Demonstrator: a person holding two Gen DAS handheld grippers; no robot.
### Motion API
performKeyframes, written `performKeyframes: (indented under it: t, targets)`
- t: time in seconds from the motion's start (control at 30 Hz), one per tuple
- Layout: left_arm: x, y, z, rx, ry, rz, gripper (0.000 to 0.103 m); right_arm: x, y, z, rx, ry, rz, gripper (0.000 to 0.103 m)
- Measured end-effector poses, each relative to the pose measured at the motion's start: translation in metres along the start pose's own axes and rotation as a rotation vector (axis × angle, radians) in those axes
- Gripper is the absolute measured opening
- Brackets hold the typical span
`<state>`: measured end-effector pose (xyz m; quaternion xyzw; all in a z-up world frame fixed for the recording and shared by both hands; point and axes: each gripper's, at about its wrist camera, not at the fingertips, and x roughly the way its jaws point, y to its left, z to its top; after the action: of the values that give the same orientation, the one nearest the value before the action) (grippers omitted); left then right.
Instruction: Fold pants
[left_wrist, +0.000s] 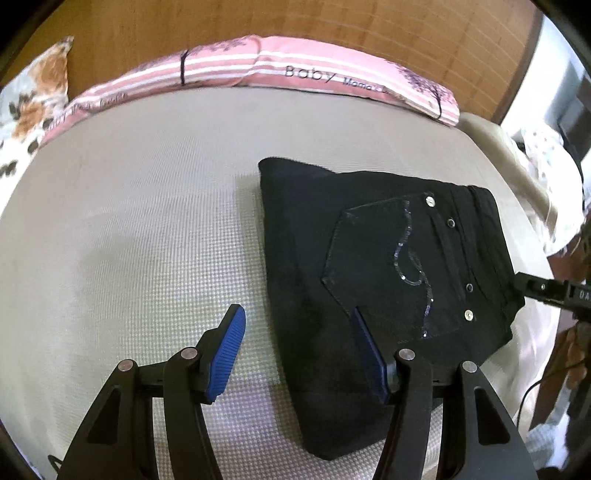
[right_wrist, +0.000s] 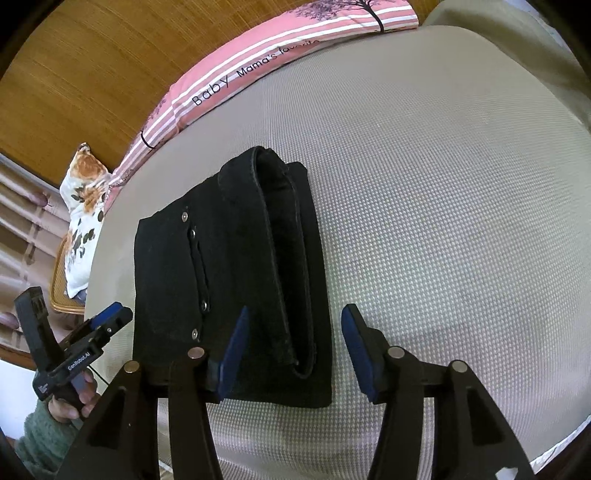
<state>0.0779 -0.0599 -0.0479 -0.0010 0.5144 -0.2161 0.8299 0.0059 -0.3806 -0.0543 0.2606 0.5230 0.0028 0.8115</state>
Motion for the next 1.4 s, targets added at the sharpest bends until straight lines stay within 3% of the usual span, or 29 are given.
performKeyframes:
  t: [0.27,0.4,0.67,1.2,1.4]
  targets:
    - [0.012,0.018,-0.003,-0.122,0.073,-0.109,0.060,0.009,-0.008,0.007,0.018,0.012,0.025,0.050]
    - [0.017,0.024,-0.004,-0.165,0.097,-0.140,0.060,0.013,-0.011,0.008,0.017,0.014,0.039,0.057]
    - [0.032,0.039,-0.001,-0.229,0.133,-0.196,0.060,0.025,-0.029,0.017,0.055,0.041,0.141,0.057]
    - [0.050,0.032,0.011,-0.154,0.104,-0.351,0.060,0.047,-0.052,0.034,-0.030,0.125,0.412,0.058]
    - [0.051,0.040,0.012,-0.161,0.125,-0.424,0.060,0.059,-0.046,0.039,-0.063,0.181,0.492,0.053]
